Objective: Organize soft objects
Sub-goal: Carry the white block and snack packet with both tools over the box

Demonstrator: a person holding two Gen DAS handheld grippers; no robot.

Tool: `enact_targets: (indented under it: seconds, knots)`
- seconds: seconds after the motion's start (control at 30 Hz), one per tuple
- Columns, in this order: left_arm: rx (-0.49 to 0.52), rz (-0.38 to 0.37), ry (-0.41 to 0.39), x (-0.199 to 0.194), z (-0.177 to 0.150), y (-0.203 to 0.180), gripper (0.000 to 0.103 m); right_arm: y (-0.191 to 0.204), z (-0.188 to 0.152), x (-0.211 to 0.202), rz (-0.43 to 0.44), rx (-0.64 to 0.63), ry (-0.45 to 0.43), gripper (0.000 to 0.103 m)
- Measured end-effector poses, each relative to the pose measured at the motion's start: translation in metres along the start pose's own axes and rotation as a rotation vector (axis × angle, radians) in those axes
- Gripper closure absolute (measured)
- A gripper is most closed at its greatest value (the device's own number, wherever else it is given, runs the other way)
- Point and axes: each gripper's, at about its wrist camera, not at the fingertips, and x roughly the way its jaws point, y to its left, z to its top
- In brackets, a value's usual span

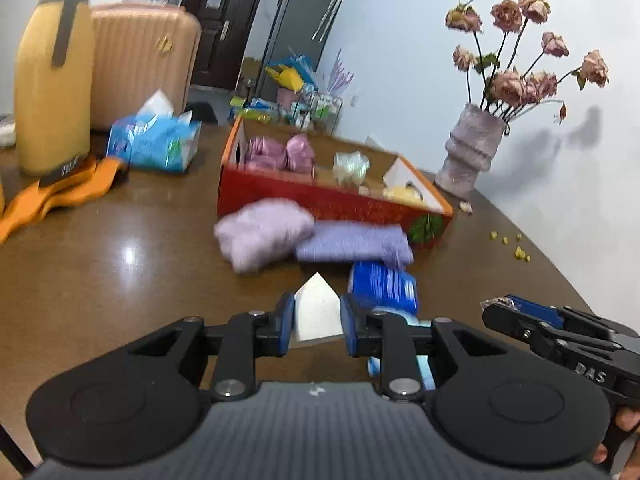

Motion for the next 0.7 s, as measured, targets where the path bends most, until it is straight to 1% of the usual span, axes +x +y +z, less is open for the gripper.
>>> enact_targets:
  seconds: [0.07,0.13,0.17,0.23,0.27,0.3,0.37,0.4,0.47,0.53,0.57,0.6,0.63,0.67,0.7]
  knots:
    - [0.025,-0.019,-0.033,0.011,0.029,0.002,0.078,-0.001,0.025,0.013,0.022,-0.024,-0.027,0.062]
    - [0.054,-0.037,-0.061,0.029,0.061,0.005,0.078,-0.004,0.052,0.035,0.057,-0.021,-0.03,0.062]
    - [0.061,-0.025,-0.071,0.04,0.077,0.006,0.077,-0.007,0.069,0.051,0.08,-0.009,-0.021,0.062]
    - [0.101,-0.019,-0.065,0.072,0.109,0.01,0.077,-0.018,0.104,0.091,0.107,0.051,0.02,0.062]
    - [0.105,-0.004,-0.056,0.09,0.122,0.013,0.077,-0.023,0.119,0.114,0.105,0.064,0.044,0.062]
    - [0.128,0.003,-0.03,0.111,0.136,0.015,0.077,-0.024,0.13,0.134,0.087,0.065,0.06,0.062]
    - [0.14,0.014,-0.003,0.145,0.152,0.02,0.076,-0.027,0.151,0.181,0.075,0.058,0.107,0.062]
    - [0.157,0.009,0.012,0.163,0.159,0.024,0.076,-0.031,0.158,0.204,0.072,0.082,0.133,0.062]
    - [0.14,0.035,0.045,0.194,0.168,0.032,0.076,-0.037,0.167,0.243,0.075,0.128,0.177,0.062]
    - [0.13,0.034,0.083,0.223,0.171,0.044,0.074,-0.043,0.172,0.281,0.079,0.197,0.208,0.061]
    - [0.124,0.047,0.095,0.232,0.168,0.049,0.071,-0.045,0.171,0.296,0.079,0.227,0.222,0.061]
    - [0.117,0.058,0.093,0.24,0.166,0.054,0.071,-0.047,0.169,0.31,0.076,0.255,0.242,0.061]
    - [0.12,0.048,0.082,0.243,0.162,0.058,0.068,-0.05,0.166,0.322,0.078,0.277,0.268,0.06]
    - [0.124,0.039,0.077,0.246,0.16,0.062,0.062,-0.053,0.164,0.333,0.078,0.302,0.292,0.059]
    - [0.116,0.041,0.071,0.247,0.158,0.066,0.058,-0.054,0.161,0.341,0.079,0.32,0.309,0.058]
